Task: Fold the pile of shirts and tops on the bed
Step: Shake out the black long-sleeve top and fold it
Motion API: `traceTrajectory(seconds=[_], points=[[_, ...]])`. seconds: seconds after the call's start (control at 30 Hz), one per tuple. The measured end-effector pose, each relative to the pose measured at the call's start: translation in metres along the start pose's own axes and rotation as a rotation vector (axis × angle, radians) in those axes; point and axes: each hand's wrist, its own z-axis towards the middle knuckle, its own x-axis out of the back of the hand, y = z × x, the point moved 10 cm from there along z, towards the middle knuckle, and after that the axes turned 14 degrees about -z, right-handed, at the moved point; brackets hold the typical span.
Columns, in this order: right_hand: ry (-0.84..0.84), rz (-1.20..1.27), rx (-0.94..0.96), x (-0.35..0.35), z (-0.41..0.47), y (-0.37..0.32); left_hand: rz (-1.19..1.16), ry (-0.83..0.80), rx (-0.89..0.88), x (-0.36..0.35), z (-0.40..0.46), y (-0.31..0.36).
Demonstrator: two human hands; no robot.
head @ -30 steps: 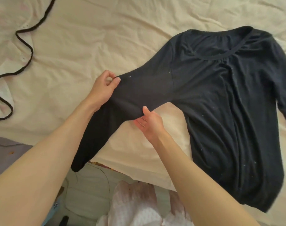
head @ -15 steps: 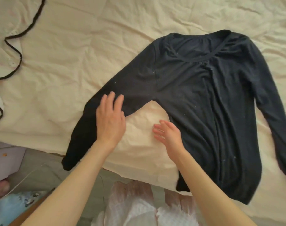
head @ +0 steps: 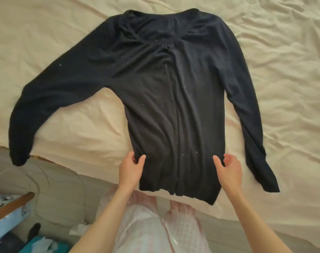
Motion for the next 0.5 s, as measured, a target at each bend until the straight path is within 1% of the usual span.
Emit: traceTrajectory(seconds=[0.07,0.13,0.17,0.23,0.4,0.5], points=[[-0.029,-0.028,0.065,-0.005,0.0,0.014,-0.036,0.098,0.07,-0.005,-0.015,-0.022],[-0.012,-0.031,0.11,-0.003,-0.001,0.02,-0.083,0.139,0.142,-0.01,-0.027,-0.043],[-0.005,-0.026,0.108,-0.002,-0.001,0.024,-0.1,0.146,0.15,-0.012,-0.032,-0.05],[0.009,-0.033,0.109,-0.002,-0.003,0.031,-0.144,0.144,0.132,-0.014,-0.038,-0.056],[0.044,-0.131,0.277,-0.015,-0.022,0.022,-0.236,0.112,0.089,-0.011,-0.034,-0.048],[0.042,-0.195,0.238,-0.028,-0.025,0.02,-0.258,0.072,0.131,-0.017,-0.027,-0.053]])
